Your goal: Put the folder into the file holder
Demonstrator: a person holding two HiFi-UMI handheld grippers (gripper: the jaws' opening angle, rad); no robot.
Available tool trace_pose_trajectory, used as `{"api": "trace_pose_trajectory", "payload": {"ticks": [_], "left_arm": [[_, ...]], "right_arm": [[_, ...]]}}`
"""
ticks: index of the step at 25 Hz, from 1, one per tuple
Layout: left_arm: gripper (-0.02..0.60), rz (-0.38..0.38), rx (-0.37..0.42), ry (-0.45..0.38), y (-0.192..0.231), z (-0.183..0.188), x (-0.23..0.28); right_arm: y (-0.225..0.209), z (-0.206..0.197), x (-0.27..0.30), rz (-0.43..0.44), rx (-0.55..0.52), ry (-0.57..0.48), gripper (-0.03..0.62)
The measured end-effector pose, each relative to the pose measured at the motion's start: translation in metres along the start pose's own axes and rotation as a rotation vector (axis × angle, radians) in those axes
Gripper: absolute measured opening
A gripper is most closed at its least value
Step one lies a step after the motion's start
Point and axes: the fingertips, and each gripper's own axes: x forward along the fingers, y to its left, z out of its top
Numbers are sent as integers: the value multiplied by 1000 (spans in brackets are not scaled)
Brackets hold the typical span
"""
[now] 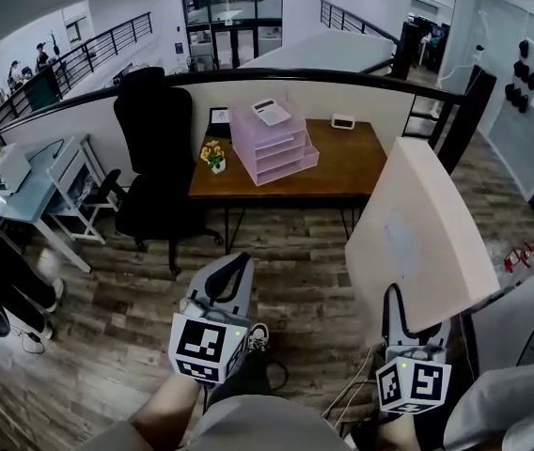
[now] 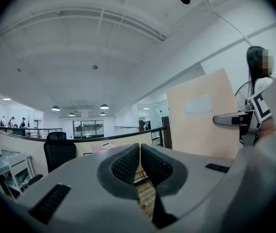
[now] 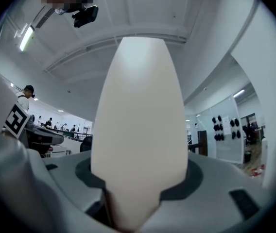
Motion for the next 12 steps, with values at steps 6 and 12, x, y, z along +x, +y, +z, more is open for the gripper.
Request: {"api": "trace_pose_trajectory", "payload": {"ticks": [6, 12], "left_arm": [[12, -24, 2, 23, 37, -1, 69], [12, -58, -4, 34, 90, 1, 150]], "right_arm": [[5, -7, 75, -3, 11, 21, 281], [13, -11, 167, -29, 17, 43, 282]]}}
